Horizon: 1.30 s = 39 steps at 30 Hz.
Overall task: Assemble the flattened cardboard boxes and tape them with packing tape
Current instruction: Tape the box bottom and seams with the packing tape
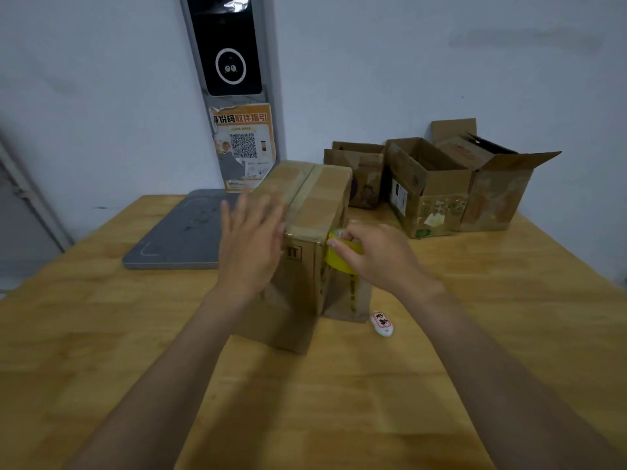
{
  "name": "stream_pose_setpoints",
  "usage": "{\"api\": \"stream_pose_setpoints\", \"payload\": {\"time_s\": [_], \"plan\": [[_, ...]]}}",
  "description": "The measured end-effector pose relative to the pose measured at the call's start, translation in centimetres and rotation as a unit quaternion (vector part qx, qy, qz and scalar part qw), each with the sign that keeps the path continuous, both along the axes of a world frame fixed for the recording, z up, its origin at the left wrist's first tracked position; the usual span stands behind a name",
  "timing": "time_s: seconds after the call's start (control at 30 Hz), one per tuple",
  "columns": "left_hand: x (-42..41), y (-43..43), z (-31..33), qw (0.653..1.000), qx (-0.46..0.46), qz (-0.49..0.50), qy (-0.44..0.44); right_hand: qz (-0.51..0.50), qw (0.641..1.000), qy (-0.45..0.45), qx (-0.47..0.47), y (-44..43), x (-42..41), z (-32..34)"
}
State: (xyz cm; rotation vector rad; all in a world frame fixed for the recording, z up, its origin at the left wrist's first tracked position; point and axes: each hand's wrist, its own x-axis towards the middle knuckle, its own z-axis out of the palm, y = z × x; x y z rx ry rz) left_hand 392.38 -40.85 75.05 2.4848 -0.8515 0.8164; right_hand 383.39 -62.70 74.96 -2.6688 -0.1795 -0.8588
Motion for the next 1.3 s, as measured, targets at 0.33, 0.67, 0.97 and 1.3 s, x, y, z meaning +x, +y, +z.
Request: {"api": "stream_pose_setpoints", "payload": {"time_s": [0.33,0.67,0.97,1.3], "plan": [[0.4,-1.3,-0.8,0.998,0.014,-0.062,0.003,0.099,0.990,0.060,0.077,-1.5,-1.8,0.3],[0.1,-1.6,-0.3,0.995,-0.029,-0.083,0.038,0.013,0.994,0.103,0.017,1.2,-0.3,2.9],[-0.2,0.1,1.1,0.969,-0.082,-0.170,0.161,-0.055,0.982,0.179,0.034,2.8,1.8,4.9],[-1.4,3.9,-2.0,0.911,-0.279,0.172,0.251,0.145,0.959,0.230,-0.083,3.0,5.5,7.2]]}}
